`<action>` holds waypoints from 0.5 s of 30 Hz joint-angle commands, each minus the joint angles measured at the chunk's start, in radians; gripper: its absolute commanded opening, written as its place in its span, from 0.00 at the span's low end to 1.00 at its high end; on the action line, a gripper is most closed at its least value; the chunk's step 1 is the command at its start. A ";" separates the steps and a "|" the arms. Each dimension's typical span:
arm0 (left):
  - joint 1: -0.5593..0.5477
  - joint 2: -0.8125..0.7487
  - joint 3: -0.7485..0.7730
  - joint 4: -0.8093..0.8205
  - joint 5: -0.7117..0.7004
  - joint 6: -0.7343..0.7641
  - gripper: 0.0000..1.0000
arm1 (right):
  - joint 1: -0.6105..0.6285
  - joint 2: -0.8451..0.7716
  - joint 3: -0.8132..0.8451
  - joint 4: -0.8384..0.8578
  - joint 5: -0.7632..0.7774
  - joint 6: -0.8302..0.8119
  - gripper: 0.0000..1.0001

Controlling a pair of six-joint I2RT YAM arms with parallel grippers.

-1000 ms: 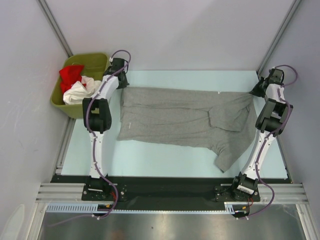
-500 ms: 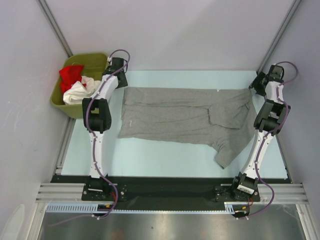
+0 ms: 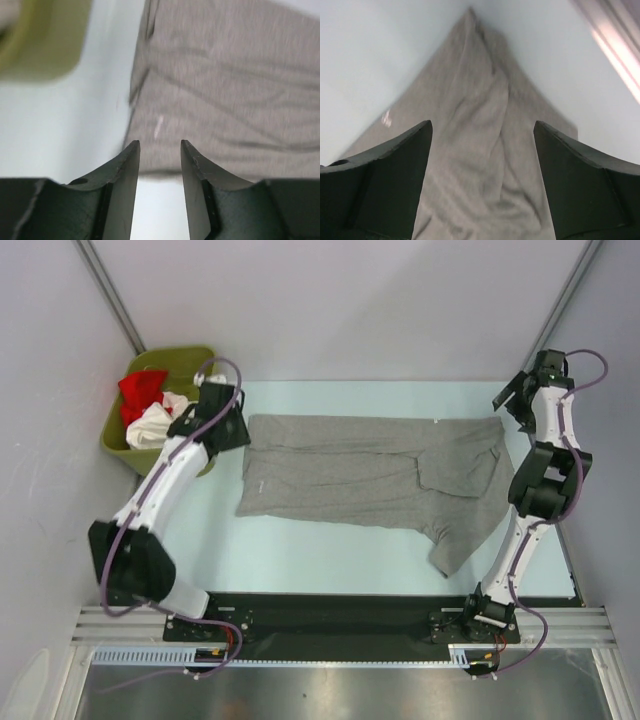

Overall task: Fold and stack the t-shirts
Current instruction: Fold the tshirt

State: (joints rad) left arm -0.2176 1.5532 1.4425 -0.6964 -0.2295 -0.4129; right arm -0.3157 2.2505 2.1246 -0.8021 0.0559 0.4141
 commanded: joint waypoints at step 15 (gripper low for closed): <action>0.124 -0.234 -0.642 0.162 0.327 -0.247 0.51 | 0.051 -0.941 -1.144 0.029 -0.346 0.089 0.79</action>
State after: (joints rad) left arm -0.1394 1.2976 0.8352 -0.6300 0.0158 -0.5892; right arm -0.2024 1.4574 1.0599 -0.7460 -0.2214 0.4866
